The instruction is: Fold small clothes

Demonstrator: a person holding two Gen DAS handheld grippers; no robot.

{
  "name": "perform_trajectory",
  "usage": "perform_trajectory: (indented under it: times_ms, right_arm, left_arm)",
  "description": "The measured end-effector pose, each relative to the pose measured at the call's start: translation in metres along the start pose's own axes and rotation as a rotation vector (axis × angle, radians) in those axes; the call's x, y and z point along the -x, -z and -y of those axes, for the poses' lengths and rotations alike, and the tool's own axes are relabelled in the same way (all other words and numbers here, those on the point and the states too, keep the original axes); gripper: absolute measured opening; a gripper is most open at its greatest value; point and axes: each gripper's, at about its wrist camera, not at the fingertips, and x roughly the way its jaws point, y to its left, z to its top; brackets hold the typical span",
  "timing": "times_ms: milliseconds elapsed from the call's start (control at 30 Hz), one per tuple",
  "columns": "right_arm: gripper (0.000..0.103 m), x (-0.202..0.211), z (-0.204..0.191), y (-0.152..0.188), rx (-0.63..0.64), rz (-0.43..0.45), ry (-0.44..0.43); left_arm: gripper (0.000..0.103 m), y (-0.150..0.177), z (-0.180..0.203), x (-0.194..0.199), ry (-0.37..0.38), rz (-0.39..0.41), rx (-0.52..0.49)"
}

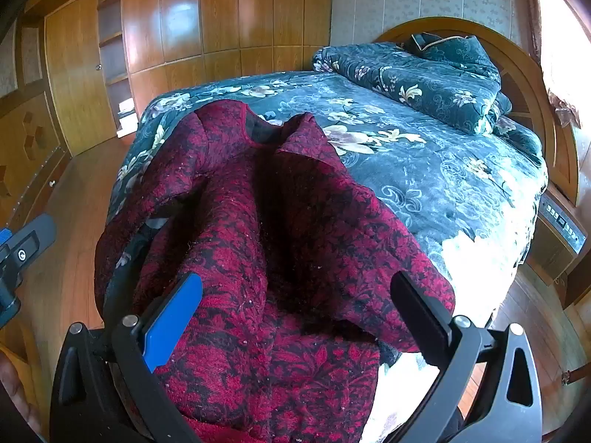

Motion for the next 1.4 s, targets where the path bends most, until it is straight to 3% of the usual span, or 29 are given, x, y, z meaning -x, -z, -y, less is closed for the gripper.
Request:
perform_trajectory:
  times_ms: [1400]
  right_arm:
    - [0.101,0.003,0.003,-0.001,-0.007,0.003,-0.005]
  left_arm:
    - [0.099,0.005,0.007,-0.008,0.071,-0.042,-0.004]
